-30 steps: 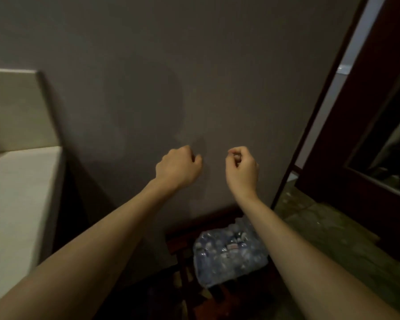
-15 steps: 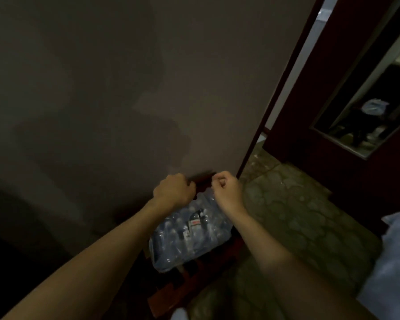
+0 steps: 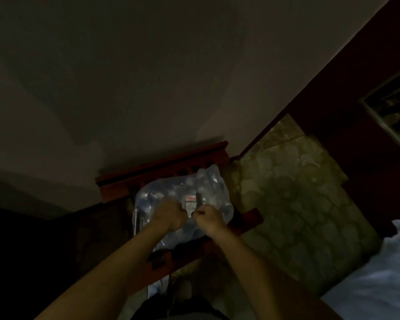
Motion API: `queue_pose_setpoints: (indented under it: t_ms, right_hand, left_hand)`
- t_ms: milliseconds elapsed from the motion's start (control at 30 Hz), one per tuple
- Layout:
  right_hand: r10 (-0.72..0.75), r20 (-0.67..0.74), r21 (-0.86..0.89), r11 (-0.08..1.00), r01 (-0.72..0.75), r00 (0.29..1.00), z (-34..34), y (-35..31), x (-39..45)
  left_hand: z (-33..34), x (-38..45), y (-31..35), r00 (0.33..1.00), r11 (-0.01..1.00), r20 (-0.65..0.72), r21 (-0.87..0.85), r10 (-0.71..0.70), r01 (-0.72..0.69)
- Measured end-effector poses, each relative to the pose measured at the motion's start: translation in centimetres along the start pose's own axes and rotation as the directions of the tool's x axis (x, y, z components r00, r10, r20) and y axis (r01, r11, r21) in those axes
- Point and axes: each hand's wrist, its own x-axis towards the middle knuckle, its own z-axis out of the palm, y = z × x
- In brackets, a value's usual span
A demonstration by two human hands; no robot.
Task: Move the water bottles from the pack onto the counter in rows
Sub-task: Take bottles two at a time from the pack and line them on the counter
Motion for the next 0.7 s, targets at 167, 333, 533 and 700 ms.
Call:
queue_pose_setpoints:
  t_ms: [167, 333, 533, 700]
  right_hand:
    - [0.078, 0.089, -0.039, 0.996, -0.074, 0.993, 2.0, 1.6, 4.3]
    - [0.092, 0.223, -0.043, 0.995, -0.085, 0.97, 4.5, 2.5, 9.3]
    - [0.171, 0.187, -0.103, 0.983, -0.154, 0.967, 6.6, 3.8, 14.3]
    - [0.287, 0.231, -0.069, 0.958, -0.279, 0.93, 7.3, 5.3, 17.8]
  left_hand:
    - [3.6, 3.1, -1.7, 0.989, 0.993, 0.109, -0.06, -0.099, 0.106]
    - [6.9, 6.9, -3.6, 0.965, 0.964, 0.114, -0.095, -0.236, 0.247]
    - [9.8, 10.8, -4.0, 0.937, 0.937, 0.116, -0.088, -0.328, 0.339]
    - [11.0, 13.0, -4.3, 0.89, 0.89, 0.056, -0.033, -0.452, 0.454]
